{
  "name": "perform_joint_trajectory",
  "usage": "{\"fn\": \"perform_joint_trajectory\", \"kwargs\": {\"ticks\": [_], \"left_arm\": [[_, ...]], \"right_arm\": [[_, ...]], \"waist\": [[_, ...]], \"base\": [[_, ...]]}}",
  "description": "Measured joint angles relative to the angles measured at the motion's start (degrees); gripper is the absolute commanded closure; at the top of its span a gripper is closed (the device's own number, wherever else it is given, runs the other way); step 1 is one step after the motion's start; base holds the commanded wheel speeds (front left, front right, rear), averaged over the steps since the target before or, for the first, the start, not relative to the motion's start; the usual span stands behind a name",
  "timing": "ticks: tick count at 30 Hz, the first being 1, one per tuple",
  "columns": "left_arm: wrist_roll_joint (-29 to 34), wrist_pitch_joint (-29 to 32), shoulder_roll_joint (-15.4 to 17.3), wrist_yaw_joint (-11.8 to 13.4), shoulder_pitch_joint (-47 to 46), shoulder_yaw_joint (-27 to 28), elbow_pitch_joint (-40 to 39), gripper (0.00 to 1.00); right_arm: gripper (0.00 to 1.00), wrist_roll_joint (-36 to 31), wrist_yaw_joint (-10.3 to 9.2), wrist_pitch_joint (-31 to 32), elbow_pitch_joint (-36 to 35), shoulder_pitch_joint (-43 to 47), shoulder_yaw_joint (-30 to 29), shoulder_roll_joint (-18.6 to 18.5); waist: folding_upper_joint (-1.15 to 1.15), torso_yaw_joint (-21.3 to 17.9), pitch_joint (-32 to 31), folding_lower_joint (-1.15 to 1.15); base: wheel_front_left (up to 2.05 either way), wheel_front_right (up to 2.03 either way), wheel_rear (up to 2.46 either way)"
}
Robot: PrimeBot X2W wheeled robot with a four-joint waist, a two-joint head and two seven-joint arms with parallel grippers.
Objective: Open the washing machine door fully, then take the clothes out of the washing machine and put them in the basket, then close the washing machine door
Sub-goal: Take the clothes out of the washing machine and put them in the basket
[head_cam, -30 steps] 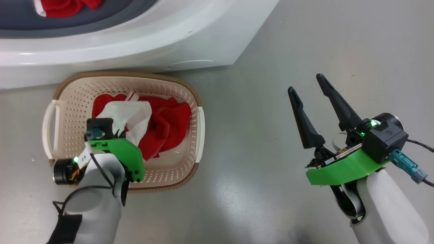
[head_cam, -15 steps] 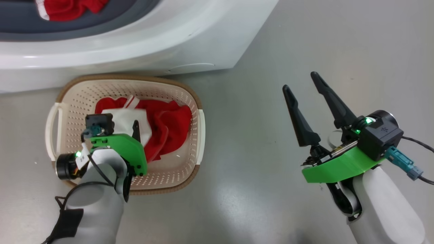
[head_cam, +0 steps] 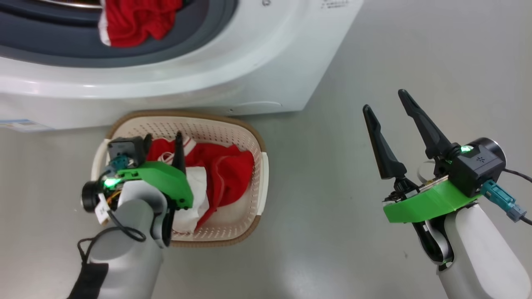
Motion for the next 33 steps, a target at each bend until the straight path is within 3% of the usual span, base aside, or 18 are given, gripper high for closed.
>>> {"fn": "perform_joint_trajectory", "kwargs": {"ticks": [4, 18, 33], "left_arm": [[1.6, -0.01, 0.05, 0.35, 3.32, 0.44, -8.43, 0.0], [5.25, -0.01, 1.49, 0.27, 17.75, 3.71, -26.97, 0.0], [8.78, -0.01, 3.26, -0.32, 29.57, 6.95, -42.4, 0.0]], "right_arm": [[0.0, -1.07, 0.0, 0.01, 0.48, 2.16, -1.07, 0.09], [0.0, -1.99, 0.0, 0.01, 2.8, 7.72, -3.94, 1.31], [0.0, -3.1, 0.0, 0.01, 1.8, 13.13, -7.48, 1.45]], "waist": [[0.0, 0.86, -2.39, 0.0], [0.0, 2.65, -12.71, 0.0], [0.0, 3.4, -21.11, 0.0]], "base": [[0.0, 0.0, 0.0], [0.0, 0.0, 0.0], [0.0, 0.0, 0.0]]}}
